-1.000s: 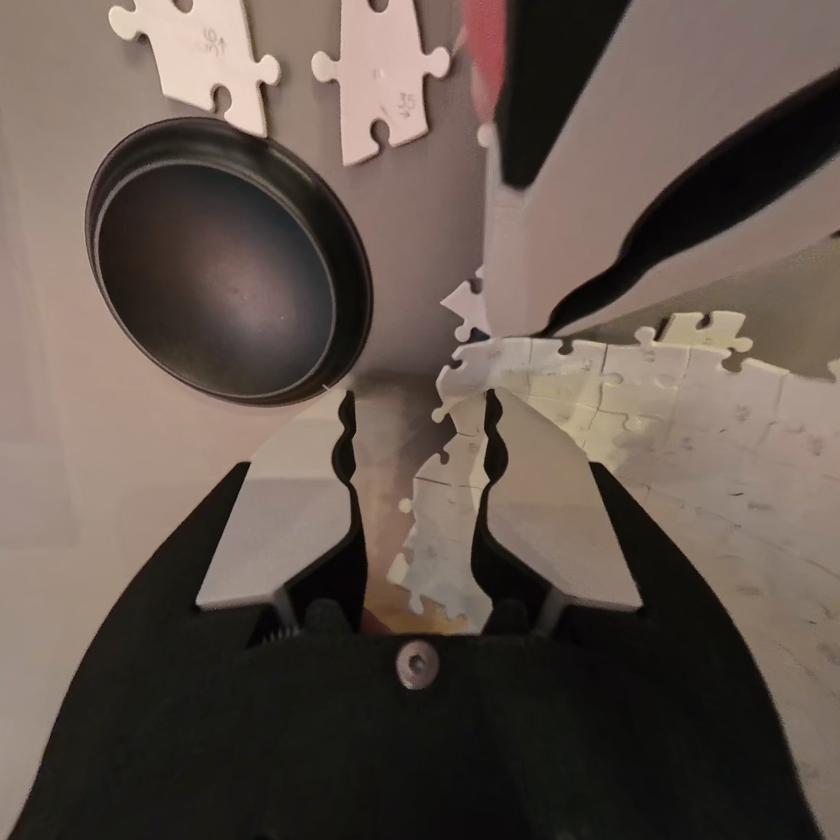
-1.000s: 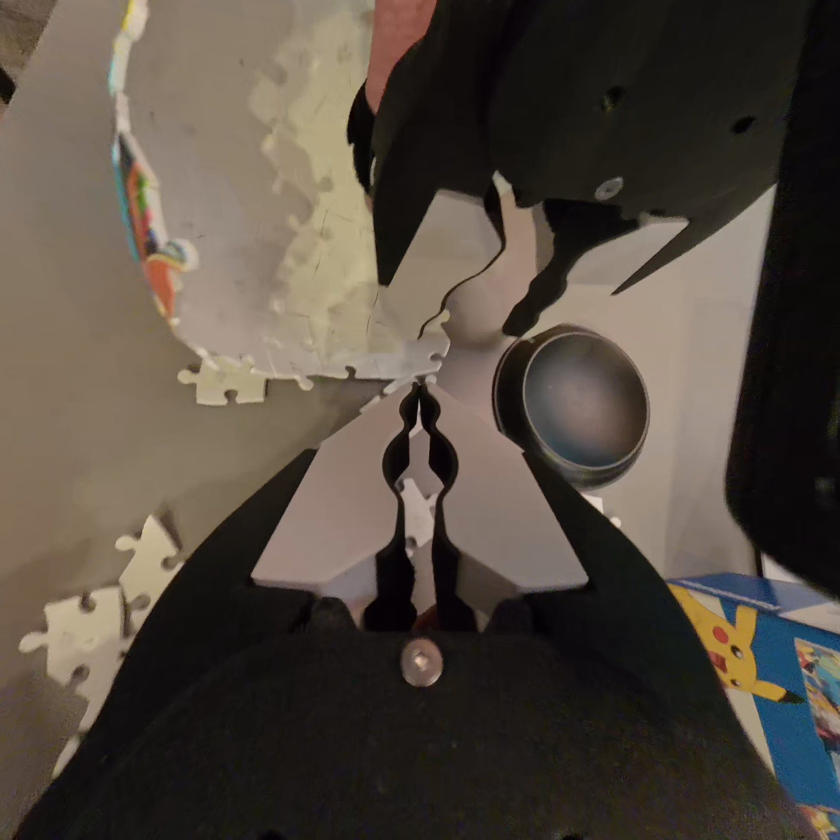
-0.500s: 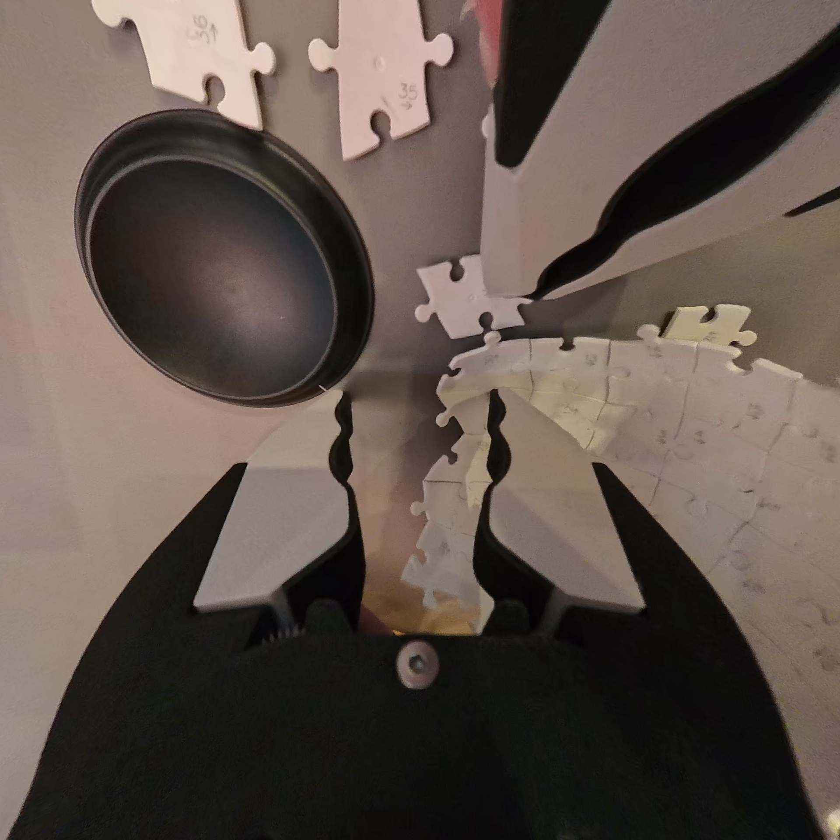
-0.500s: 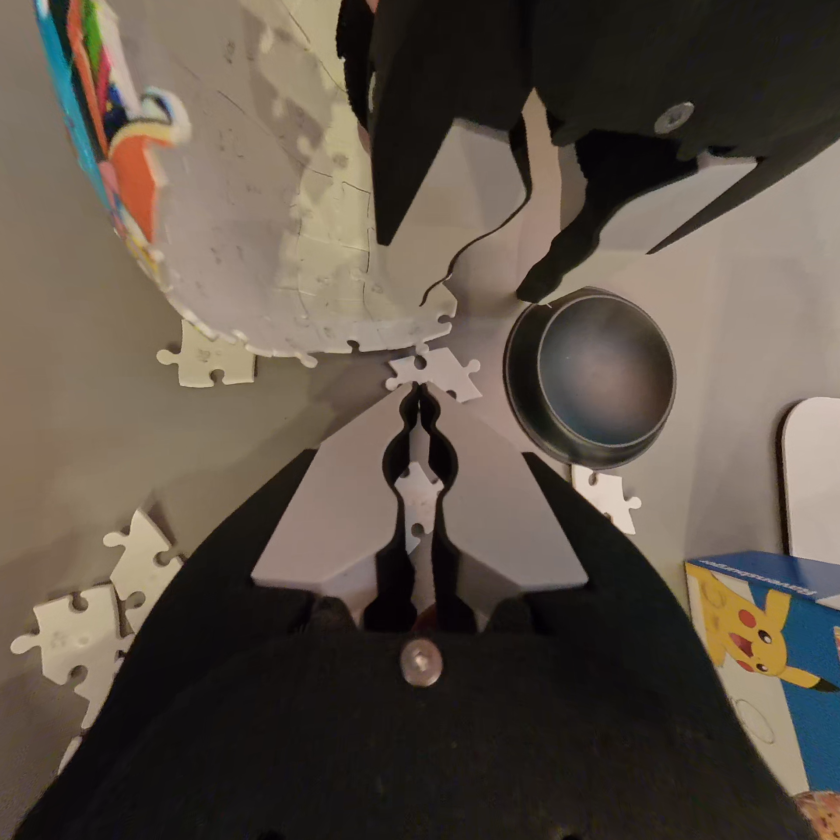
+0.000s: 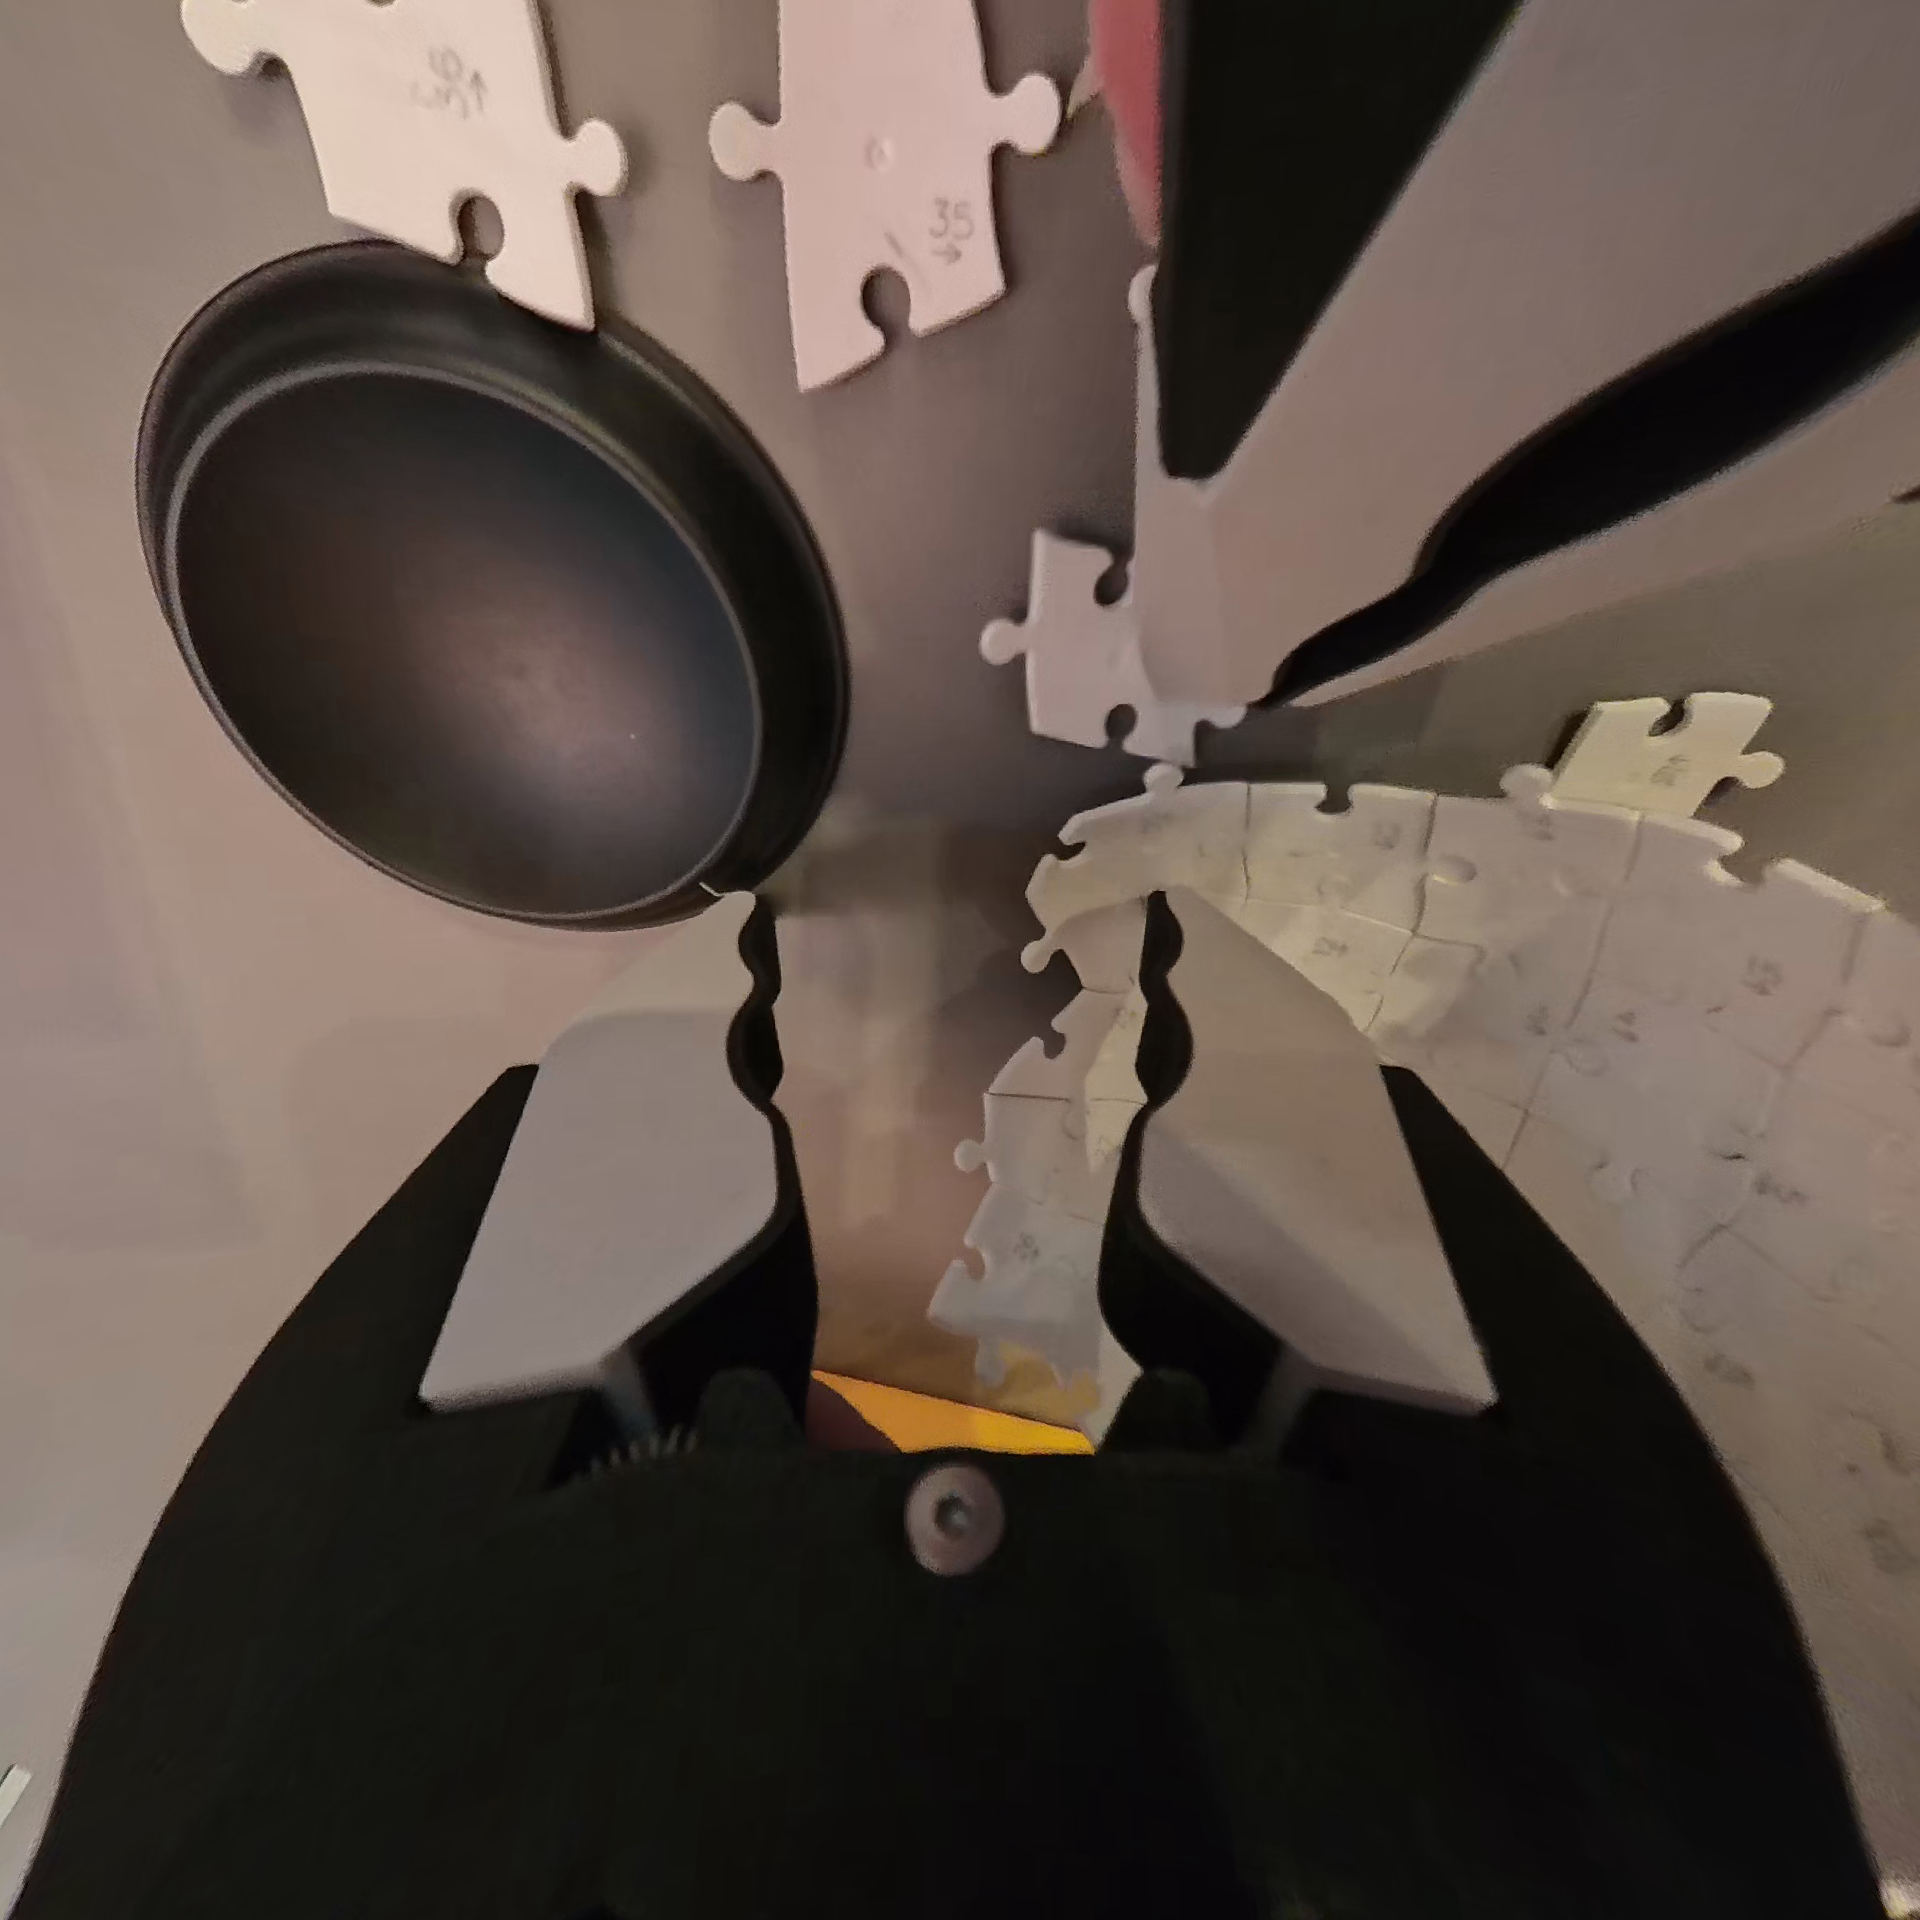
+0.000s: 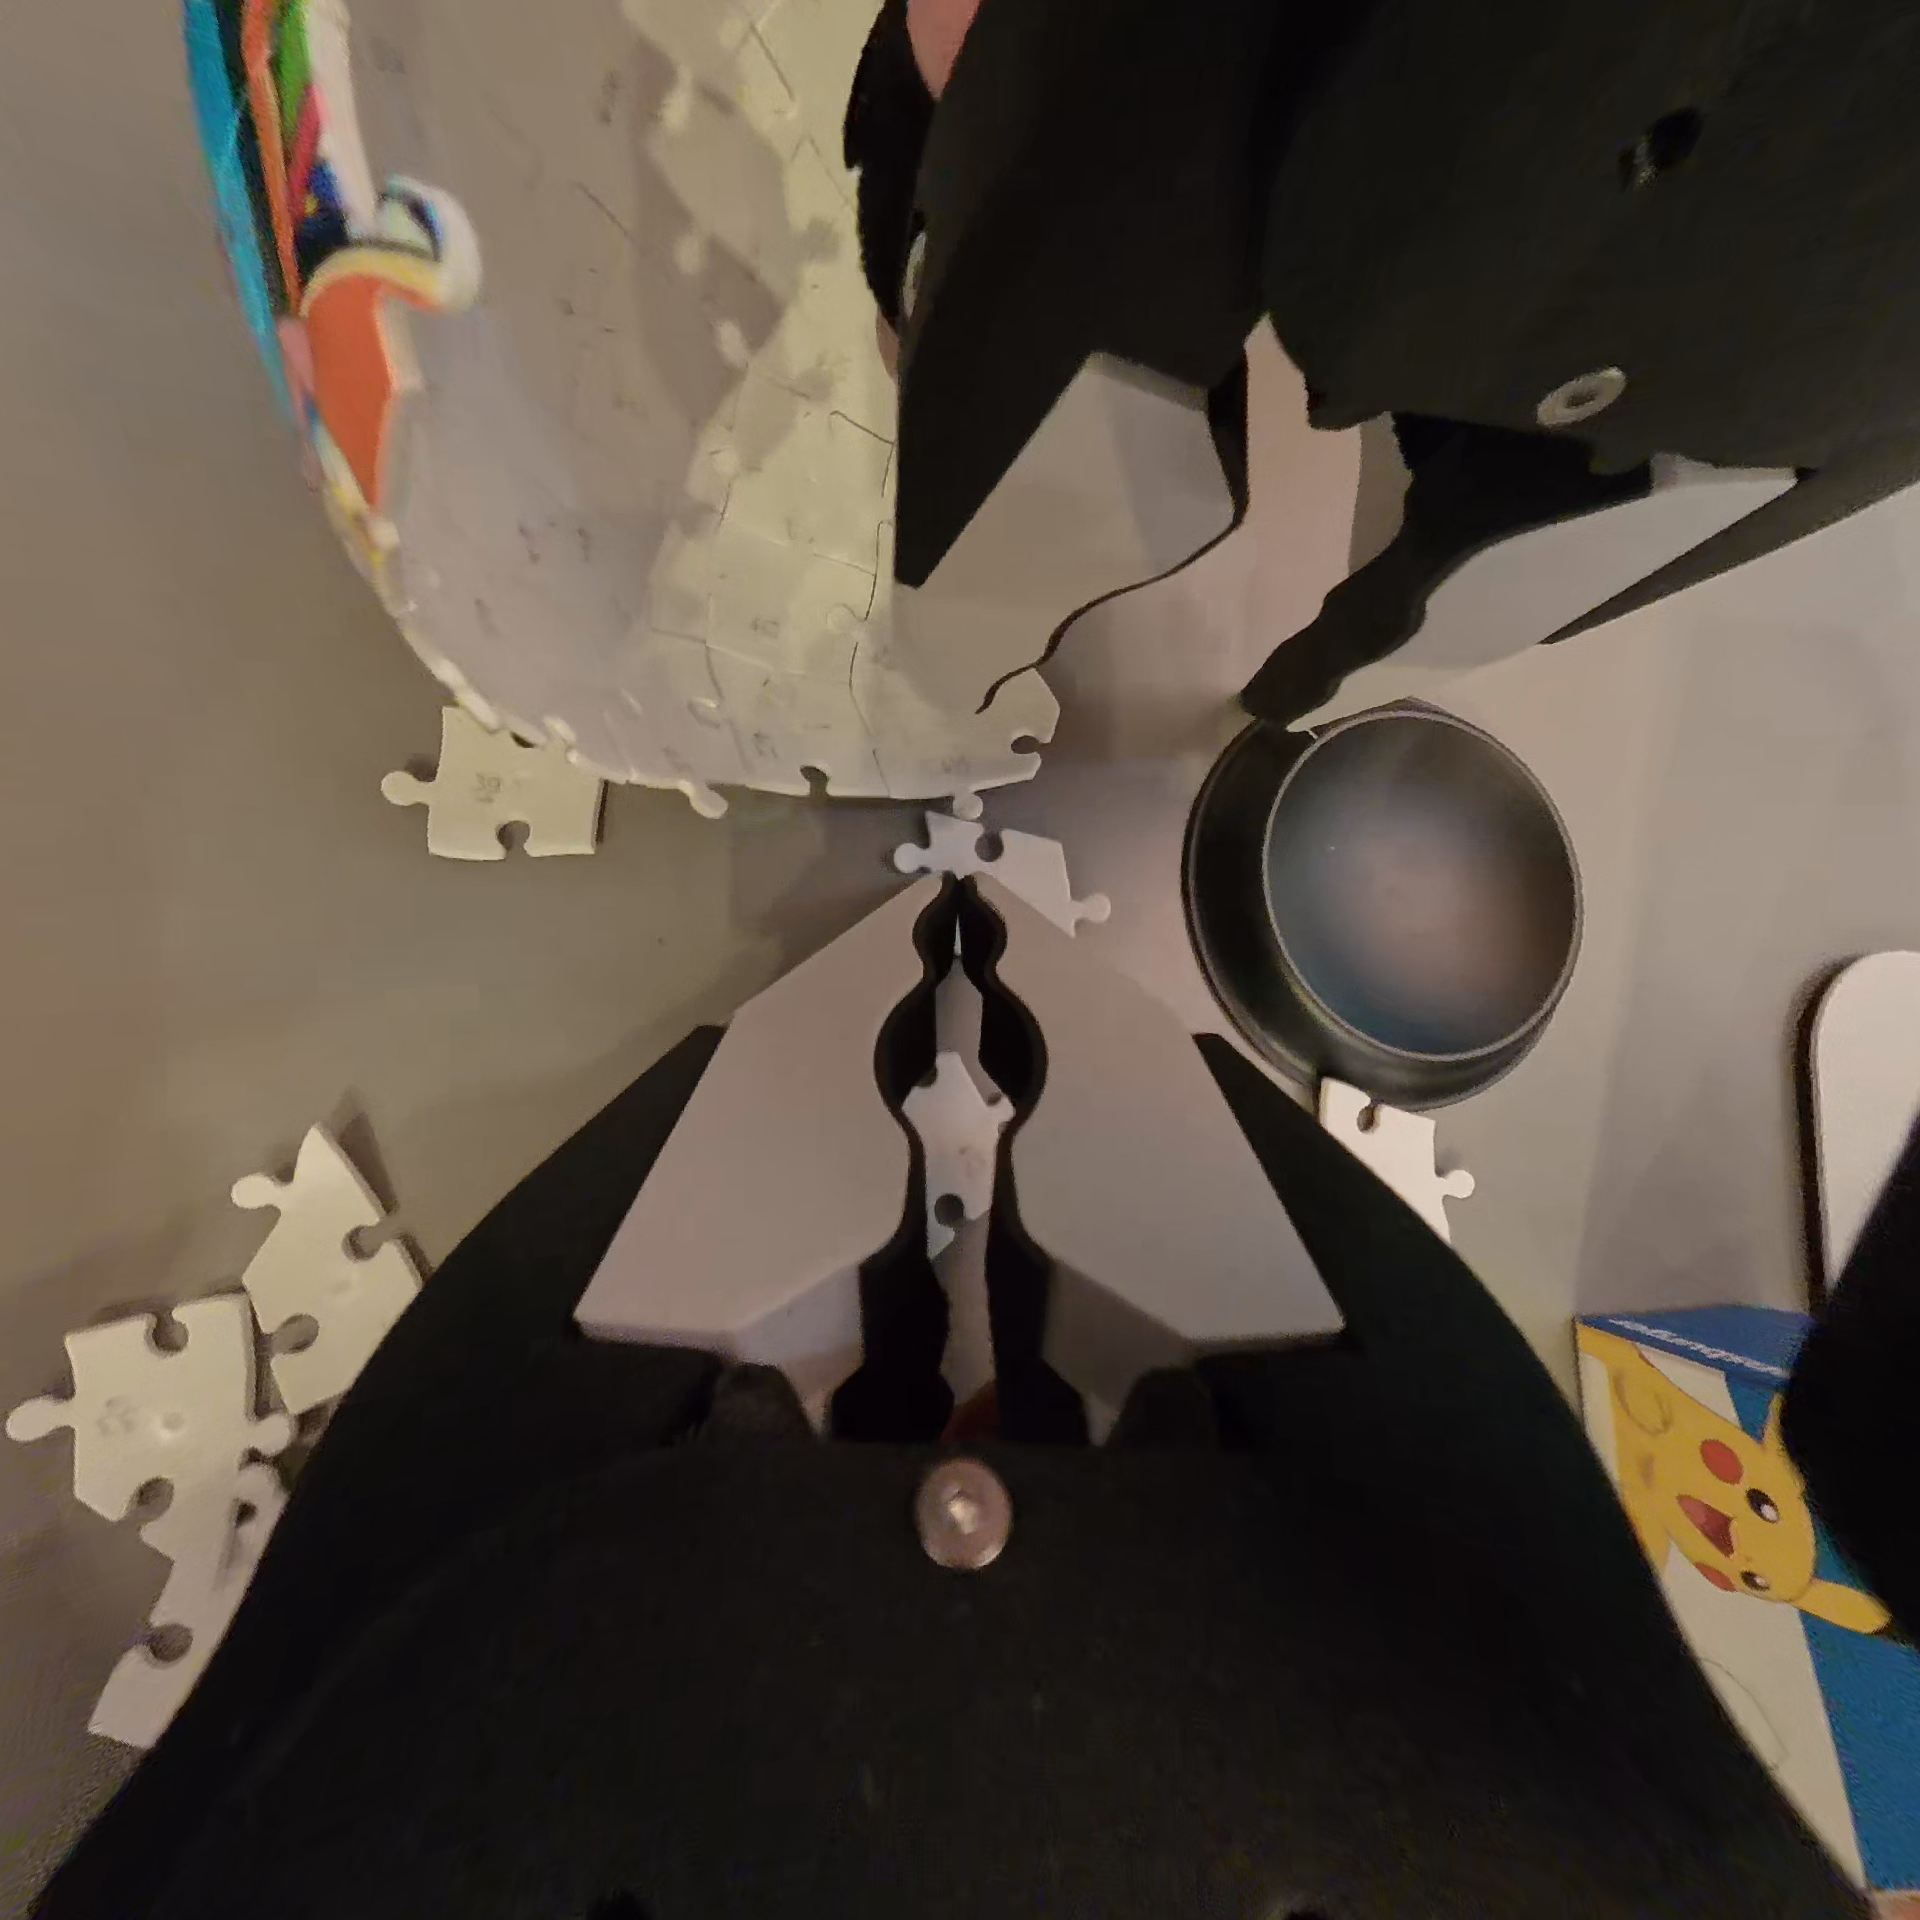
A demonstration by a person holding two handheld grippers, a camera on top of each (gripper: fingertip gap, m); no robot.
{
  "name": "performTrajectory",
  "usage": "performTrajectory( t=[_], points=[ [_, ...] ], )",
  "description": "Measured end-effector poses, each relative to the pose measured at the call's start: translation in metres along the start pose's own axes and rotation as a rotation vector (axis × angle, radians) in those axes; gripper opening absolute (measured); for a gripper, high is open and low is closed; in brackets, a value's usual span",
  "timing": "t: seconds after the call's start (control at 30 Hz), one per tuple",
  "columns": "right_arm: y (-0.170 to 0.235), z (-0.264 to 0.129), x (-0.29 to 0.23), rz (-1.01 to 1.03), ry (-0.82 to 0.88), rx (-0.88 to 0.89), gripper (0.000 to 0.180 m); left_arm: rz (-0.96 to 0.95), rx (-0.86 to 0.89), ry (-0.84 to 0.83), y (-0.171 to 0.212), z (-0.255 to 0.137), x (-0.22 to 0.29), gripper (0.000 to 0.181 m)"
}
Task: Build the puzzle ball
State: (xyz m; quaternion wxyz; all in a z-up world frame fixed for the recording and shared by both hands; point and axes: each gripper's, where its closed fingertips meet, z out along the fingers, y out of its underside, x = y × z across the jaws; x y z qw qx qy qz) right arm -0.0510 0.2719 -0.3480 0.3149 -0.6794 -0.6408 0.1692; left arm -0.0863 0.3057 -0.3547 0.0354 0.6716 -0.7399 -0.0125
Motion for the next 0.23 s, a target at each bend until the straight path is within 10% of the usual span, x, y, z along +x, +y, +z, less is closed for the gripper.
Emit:
performTrajectory(
  t=[0.23],
  points=[
    [-0.0020, 0.0018, 0.0001, 0.002, -0.011, 0.015, 0.000, 0.002, -0.021, 0.000, -0.0006, 0.0000, -0.0004, 0.068]
  ],
)
